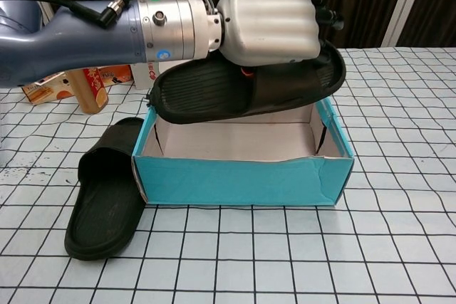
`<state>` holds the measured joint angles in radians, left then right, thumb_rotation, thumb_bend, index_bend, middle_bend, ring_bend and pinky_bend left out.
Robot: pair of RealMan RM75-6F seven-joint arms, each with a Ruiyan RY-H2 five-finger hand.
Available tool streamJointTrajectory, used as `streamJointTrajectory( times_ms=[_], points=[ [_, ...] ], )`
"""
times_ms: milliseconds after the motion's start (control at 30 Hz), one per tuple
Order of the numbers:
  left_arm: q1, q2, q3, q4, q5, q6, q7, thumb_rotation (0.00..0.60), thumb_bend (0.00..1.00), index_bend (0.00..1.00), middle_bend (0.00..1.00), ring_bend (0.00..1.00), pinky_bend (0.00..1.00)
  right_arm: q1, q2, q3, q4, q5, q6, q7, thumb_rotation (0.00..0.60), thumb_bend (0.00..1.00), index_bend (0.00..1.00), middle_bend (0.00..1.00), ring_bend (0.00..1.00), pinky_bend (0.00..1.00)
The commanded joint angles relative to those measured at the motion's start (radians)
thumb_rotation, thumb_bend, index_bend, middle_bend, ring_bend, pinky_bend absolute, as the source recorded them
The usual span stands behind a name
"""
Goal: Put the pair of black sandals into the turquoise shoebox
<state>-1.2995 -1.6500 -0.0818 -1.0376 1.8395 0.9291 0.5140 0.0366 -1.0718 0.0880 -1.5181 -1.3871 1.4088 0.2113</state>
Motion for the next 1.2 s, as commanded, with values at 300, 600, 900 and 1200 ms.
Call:
streamJointTrajectory(
  times_ms=[300, 600, 900, 1200],
  points=[
    [-0.022, -0.069, 0.056, 0.125, 0.027, -0.020, -0.040, 0.600, 0.46, 0.45, 0.44, 0.12, 0.23, 0.000, -0.001, 0.004, 0.003, 0.017, -0.010, -0.007, 0.600, 0.32, 0.16, 0.20, 0.24, 0.19],
    [-0.036, -0.165, 0.075, 0.262, 0.026, -0.004, -0.105, 0.600, 0.46, 0.43, 0.44, 0.12, 0.23, 0.004, -0.004, 0.007, 0.012, 0.026, -0.023, -0.007, 0.600, 0.32, 0.16, 0.20, 0.24, 0.19],
    [-0.031, -0.236, 0.079, 0.357, 0.002, 0.020, -0.158, 0.600, 0.46, 0.41, 0.44, 0.12, 0.23, 0.003, -0.002, 0.008, 0.015, 0.026, -0.026, 0.001, 0.600, 0.32, 0.16, 0.20, 0.24, 0.19],
    [-0.023, -0.248, 0.112, 0.381, 0.004, 0.014, -0.172, 0.600, 0.46, 0.41, 0.44, 0.12, 0.23, 0.002, 0.000, 0.008, 0.011, 0.029, -0.030, -0.001, 0.600, 0.32, 0.16, 0.20, 0.24, 0.19]
  ],
)
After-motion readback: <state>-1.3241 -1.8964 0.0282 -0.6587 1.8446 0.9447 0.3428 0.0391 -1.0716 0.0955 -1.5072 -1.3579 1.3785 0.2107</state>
